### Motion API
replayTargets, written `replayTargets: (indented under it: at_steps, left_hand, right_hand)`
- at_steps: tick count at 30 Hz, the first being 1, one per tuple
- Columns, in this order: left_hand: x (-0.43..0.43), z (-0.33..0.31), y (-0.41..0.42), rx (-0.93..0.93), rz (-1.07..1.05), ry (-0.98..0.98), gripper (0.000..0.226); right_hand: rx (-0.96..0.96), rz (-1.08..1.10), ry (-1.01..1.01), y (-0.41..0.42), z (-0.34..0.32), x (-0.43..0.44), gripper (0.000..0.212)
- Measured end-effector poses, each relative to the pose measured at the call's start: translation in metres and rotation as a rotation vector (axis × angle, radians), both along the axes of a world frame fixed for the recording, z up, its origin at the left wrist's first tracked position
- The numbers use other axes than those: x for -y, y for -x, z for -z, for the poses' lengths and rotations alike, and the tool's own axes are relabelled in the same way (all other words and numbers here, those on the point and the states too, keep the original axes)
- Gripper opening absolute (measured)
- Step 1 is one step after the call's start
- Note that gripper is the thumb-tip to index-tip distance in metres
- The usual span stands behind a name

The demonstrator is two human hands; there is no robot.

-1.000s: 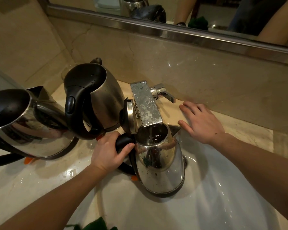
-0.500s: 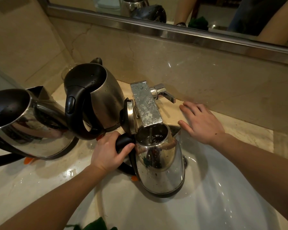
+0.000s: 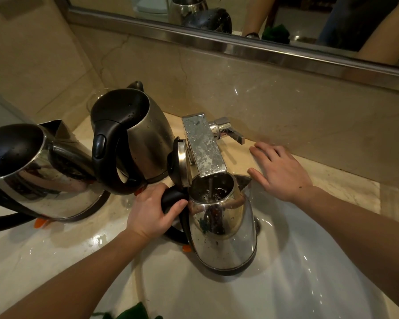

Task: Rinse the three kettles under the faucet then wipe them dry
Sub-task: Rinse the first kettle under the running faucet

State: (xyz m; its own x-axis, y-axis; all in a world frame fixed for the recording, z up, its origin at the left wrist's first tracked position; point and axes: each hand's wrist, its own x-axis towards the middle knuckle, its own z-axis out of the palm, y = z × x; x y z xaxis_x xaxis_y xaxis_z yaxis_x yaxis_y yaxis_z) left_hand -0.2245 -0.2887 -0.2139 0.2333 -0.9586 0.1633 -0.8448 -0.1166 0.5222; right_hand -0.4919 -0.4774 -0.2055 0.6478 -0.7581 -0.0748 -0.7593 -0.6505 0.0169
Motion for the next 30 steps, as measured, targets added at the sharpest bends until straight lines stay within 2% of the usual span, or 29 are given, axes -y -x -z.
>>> replayTargets:
  at_steps: [16, 22, 26, 30]
  left_hand:
    - [-0.0006, -0.0018, 0.0008, 0.006, 0.001, 0.002, 0.078]
    - [-0.0003, -0.0023, 0.0013, 0.015, 0.007, -0.007, 0.060]
    - [-0.0003, -0.0024, 0.0011, 0.020, 0.007, -0.005, 0.073]
    - [-0.0002, -0.0010, 0.0007, 0.015, 0.004, -0.016, 0.067]
  right_hand:
    - [-0.007, 0.001, 0.005, 0.0006, 0.0020, 0.0011, 0.068]
    - [0.001, 0.005, 0.006, 0.0004, 0.0012, 0.0002, 0.067]
    - [-0.004, 0.010, 0.006, -0.0001, 0.0015, 0.0000, 0.067]
    - [0.001, 0.011, 0.003, 0.0002, 0.0008, -0.0002, 0.068]
